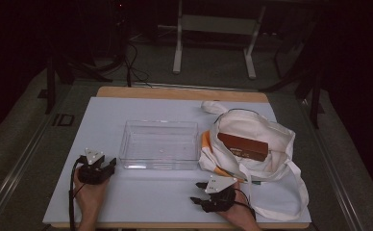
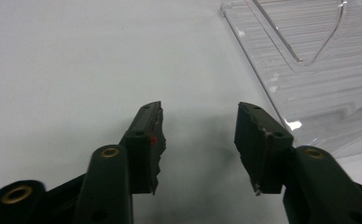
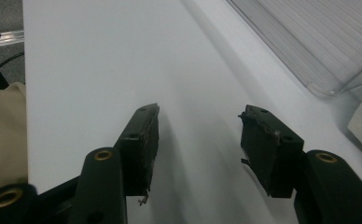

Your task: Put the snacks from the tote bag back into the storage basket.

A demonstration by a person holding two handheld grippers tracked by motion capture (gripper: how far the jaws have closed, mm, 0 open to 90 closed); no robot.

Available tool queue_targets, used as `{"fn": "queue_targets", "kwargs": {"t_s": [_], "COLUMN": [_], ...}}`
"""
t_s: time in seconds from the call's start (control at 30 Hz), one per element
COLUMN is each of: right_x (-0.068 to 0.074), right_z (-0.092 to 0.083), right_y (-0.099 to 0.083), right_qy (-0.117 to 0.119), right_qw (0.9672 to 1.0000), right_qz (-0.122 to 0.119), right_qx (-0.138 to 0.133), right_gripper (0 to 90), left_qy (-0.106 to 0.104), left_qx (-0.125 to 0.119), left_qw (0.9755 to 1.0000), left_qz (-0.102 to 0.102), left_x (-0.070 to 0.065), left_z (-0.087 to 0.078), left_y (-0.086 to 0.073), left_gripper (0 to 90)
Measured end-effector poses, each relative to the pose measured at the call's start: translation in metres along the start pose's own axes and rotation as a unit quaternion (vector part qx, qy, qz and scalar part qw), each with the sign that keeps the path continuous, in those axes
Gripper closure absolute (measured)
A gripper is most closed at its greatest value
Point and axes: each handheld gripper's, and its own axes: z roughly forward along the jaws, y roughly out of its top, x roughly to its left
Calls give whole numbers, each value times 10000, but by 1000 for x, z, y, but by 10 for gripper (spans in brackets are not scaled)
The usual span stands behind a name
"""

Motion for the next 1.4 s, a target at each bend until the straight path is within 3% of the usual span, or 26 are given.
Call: {"fn": "queue_targets", "kwargs": {"t_s": [0.23,0.47,0.9,1.4], "right_x": [0,0,2,1], "right_z": [0,0,-2,-22], "right_y": [0,0,5,12], "right_qy": [7,-2,31,-103], "right_qw": [10000,10000,10000,9995], "right_qz": [-9,-18,-26,-6], "right_qx": [0,0,22,305], "right_gripper": [467,466,474,478], "left_qy": [-131,-164,-196,-193], "left_qx": [-61,-67,-117,-180], "left_qw": [9998,9997,9997,9996], "left_qz": [-160,-195,-105,-21], "left_x": [4,5,4,2], "left_z": [-1,-1,-2,-3], "left_y": [-1,-1,-1,-2], "left_gripper": [541,541,544,543]}}
